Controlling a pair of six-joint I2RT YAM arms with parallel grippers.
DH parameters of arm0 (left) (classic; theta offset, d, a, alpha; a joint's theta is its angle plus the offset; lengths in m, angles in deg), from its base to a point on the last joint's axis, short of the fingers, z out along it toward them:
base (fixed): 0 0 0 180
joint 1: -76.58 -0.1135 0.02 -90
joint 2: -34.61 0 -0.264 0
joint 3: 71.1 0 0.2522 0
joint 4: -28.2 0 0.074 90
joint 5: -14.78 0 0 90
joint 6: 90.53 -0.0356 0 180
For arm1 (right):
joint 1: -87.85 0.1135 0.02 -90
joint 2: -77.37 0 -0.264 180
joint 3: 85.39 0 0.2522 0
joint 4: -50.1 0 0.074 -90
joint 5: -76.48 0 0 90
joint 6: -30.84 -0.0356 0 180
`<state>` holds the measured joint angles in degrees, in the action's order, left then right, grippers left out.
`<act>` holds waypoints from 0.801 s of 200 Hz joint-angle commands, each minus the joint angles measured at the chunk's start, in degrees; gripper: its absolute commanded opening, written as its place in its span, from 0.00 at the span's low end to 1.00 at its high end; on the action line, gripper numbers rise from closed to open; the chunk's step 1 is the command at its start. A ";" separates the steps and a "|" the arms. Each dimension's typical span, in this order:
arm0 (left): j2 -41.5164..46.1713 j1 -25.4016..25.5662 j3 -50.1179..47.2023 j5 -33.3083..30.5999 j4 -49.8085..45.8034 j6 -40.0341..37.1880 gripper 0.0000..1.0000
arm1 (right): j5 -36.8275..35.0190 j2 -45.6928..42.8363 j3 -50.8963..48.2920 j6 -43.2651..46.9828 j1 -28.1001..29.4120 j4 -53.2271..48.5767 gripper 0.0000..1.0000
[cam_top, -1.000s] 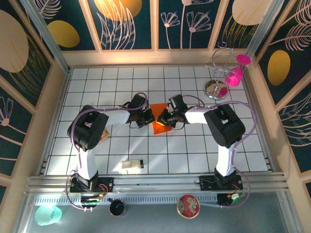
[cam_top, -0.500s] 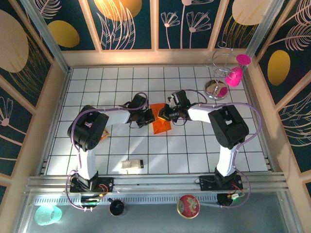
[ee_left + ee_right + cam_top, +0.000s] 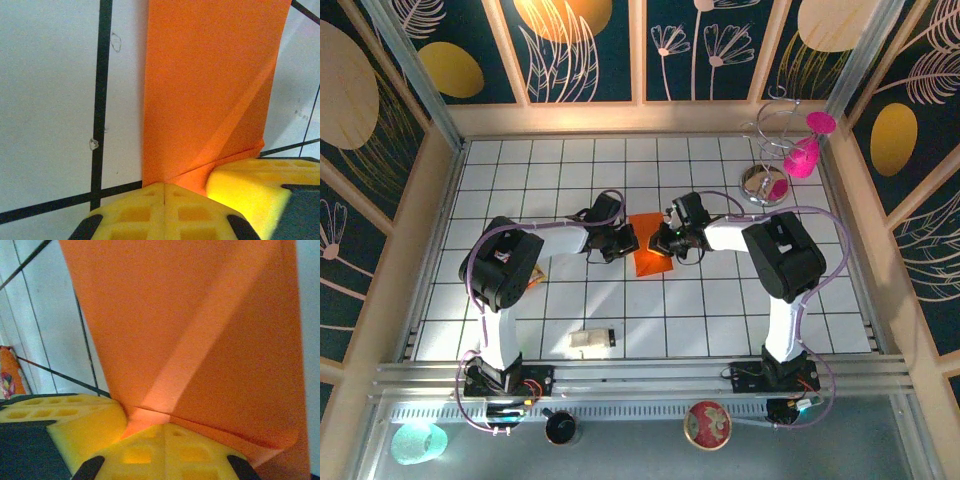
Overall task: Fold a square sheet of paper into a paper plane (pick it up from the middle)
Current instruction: Fold the triangle a second time at the center of the table.
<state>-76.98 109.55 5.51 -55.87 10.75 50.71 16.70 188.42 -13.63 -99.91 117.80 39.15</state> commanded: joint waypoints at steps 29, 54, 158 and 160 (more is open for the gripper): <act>5.16 1.17 1.95 -0.09 -1.77 -1.06 0.00 | -3.41 2.23 -3.14 0.20 -0.60 -1.40 0.00; 6.91 2.57 -0.34 1.25 -1.33 -0.54 0.00 | -3.67 2.82 -3.33 -0.36 -0.69 -1.40 0.00; 5.31 5.22 -3.11 5.53 0.25 0.07 0.00 | -2.10 3.61 -4.03 -1.79 -1.21 -0.04 0.00; 5.26 5.27 -3.02 5.65 0.25 0.01 0.00 | -2.10 3.60 -4.10 -1.85 -1.19 -0.07 0.00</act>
<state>-70.09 114.36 1.68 -52.20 10.84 50.75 18.03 188.57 -15.25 -101.07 117.19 42.38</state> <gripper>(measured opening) 0.044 0.046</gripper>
